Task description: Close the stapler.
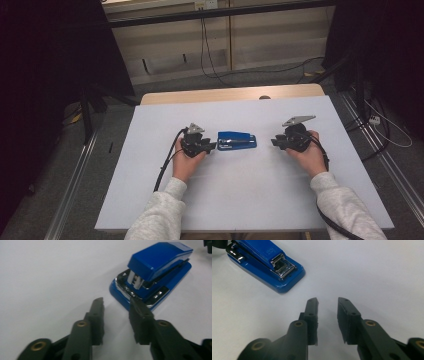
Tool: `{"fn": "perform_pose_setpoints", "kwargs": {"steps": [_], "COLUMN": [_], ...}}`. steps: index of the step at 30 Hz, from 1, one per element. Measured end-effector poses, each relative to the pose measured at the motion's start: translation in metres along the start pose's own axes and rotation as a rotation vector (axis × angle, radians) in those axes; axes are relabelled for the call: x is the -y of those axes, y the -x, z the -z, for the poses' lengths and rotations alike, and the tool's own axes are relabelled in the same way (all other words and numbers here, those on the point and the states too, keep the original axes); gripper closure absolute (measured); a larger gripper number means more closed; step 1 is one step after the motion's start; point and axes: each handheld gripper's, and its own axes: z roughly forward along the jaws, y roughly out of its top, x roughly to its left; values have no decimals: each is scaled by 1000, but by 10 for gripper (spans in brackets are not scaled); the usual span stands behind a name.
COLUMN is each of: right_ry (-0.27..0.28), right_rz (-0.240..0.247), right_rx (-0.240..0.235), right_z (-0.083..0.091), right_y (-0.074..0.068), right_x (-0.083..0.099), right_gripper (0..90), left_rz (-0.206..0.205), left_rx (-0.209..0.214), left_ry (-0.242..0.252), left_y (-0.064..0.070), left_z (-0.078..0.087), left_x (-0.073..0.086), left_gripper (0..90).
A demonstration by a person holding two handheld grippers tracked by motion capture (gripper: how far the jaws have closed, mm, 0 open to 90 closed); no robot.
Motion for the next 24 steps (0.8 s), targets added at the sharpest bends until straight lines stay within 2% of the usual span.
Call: {"fn": "perform_pose_setpoints", "kwargs": {"steps": [1,2,5,7,8,9,11,12,13,14,15,16,21,24], "right_ry": [3,8,11,8,13,13,11,16,23,25,25,33,34,45], "right_rz": [-7,-23,-28,-42,-48,-48,-65,-76,-88,-80,-80,-71,-69,-61], "right_rx": [-2,-8,-15,-11,-20,-20,-23,-40,-54,-51,-51,-57,-68,-70], "right_z": [1,2,3,4,5,5,7,9,11,15,15,19,28,34], "right_y": [0,0,0,0,-1,-1,-2,-3,-3,-6,-6,-10,-19,-23], "right_x": [0,1,2,3,5,5,6,6,7,8,8,10,14,17], "right_gripper": [670,628,596,528,490,490,418,405,373,313,313,270,206,177], "left_rz": [5,19,23,35,25,17,28,42,43,53,53,51,44,66], "left_rx": [4,-2,7,28,43,47,63,72,73,91,91,107,127,138], "left_ry": [8,20,22,26,22,25,31,35,43,61,61,82,96,110], "left_y": [0,-1,-1,-1,-1,0,1,1,1,1,1,1,1,0], "left_z": [1,5,8,11,13,15,20,23,25,31,31,38,50,55], "left_x": [0,-2,-2,-2,-1,0,1,1,1,1,1,2,4,8], "left_gripper": [613,522,485,353,299,299,210,188,168,140,137,121,90,75]}}
